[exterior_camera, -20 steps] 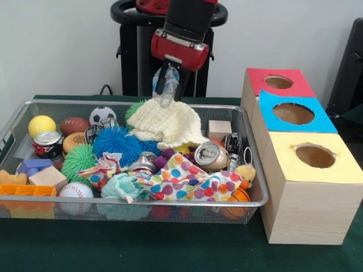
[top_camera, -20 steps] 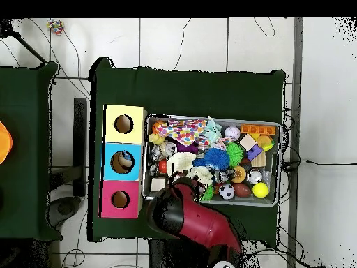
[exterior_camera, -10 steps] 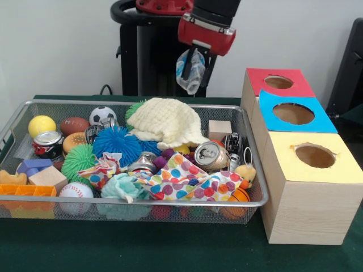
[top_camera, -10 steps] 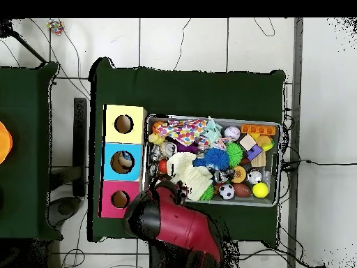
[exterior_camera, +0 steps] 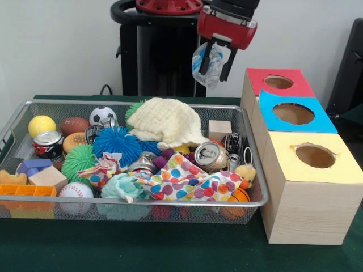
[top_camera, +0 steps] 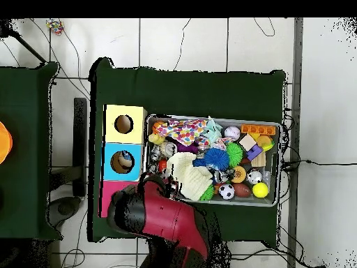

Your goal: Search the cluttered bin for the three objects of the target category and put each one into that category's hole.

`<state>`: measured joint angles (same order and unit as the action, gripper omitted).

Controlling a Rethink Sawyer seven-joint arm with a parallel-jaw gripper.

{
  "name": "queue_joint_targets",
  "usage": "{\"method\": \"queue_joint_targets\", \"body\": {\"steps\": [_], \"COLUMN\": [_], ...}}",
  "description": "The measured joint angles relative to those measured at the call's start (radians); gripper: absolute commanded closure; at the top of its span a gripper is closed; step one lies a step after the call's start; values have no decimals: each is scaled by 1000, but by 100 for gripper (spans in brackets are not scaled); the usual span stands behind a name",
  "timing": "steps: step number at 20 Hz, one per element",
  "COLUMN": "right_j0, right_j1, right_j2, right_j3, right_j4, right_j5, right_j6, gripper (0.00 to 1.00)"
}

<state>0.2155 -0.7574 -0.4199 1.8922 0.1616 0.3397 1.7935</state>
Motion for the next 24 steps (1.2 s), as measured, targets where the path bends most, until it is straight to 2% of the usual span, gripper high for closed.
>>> {"method": "queue_joint_targets", "body": {"steps": [13,24], "right_j0": [74,161], "right_j1": [12,65], "right_j2": [-44,-67], "right_j3": [-119,-210], "right_j4": [24,116], "right_j5": [20,61], "right_j6": [0,25], "gripper": [100,100]}}
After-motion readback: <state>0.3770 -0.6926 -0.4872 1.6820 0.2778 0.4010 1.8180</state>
